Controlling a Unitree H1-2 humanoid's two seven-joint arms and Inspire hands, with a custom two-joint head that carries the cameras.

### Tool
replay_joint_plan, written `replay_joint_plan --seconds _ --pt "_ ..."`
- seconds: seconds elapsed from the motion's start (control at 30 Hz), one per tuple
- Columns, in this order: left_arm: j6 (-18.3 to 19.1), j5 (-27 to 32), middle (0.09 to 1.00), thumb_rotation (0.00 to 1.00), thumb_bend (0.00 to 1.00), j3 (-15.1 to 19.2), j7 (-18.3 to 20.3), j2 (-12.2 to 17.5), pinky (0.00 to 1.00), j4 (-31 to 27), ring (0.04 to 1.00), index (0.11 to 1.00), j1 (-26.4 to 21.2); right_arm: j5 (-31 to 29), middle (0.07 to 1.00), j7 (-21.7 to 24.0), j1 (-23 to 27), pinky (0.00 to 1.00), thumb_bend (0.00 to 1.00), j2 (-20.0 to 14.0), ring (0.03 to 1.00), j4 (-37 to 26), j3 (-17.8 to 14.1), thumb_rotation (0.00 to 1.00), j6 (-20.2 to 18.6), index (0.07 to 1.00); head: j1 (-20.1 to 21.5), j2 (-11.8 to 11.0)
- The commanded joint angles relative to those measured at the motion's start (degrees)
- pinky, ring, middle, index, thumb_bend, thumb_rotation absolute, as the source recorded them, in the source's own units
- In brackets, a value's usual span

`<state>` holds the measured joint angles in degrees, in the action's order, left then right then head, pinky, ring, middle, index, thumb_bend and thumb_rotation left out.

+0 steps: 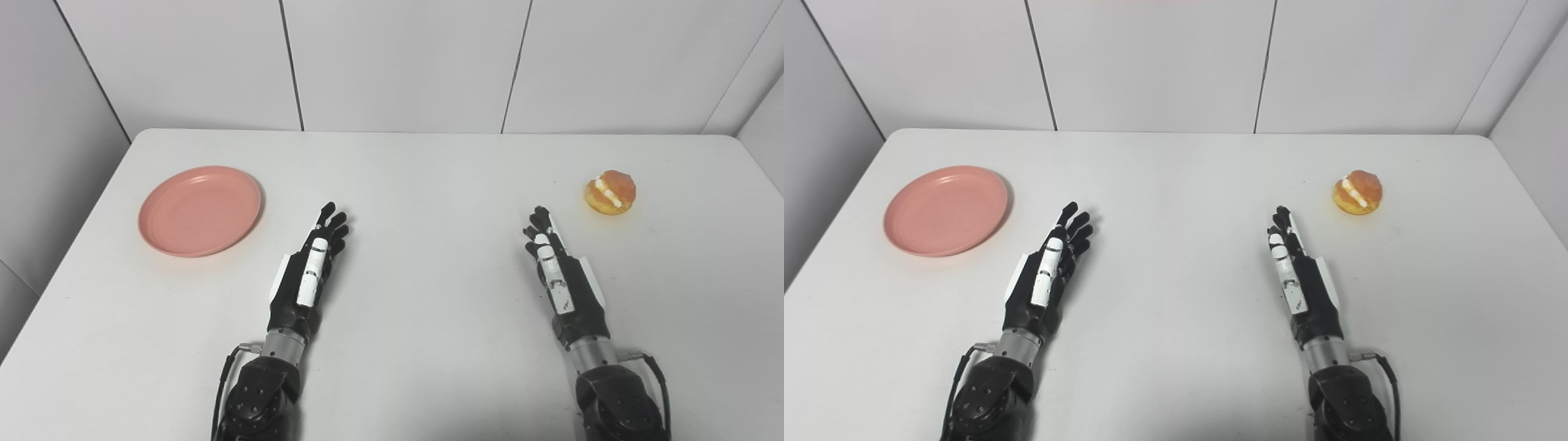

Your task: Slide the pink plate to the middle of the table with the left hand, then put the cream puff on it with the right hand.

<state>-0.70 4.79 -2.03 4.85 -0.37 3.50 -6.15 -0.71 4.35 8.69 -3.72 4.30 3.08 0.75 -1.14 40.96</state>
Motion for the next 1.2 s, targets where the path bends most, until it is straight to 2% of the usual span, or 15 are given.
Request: replay_joint_plan --seconds 0.0,1.17 --pt "1.14 0.03 1.0 1.0 0.44 0.03 0.45 0.57 1.0 2.66 1.0 1.0 1.5 -0.21 0.998 0.55 -0.33 0.97 0.24 0.71 0.978 0.37 0.5 1.0 -1.48 1.0 -0.01 0.08" --pt "1.74 0.0 1.0 1.0 0.45 0.14 0.44 0.48 1.0 2.56 1.0 1.0 1.39 -0.48 1.0 0.64 -0.24 0.97 0.24 0.65 0.98 0.66 0.52 1.0 -1.33 1.0 -0.06 0.06"
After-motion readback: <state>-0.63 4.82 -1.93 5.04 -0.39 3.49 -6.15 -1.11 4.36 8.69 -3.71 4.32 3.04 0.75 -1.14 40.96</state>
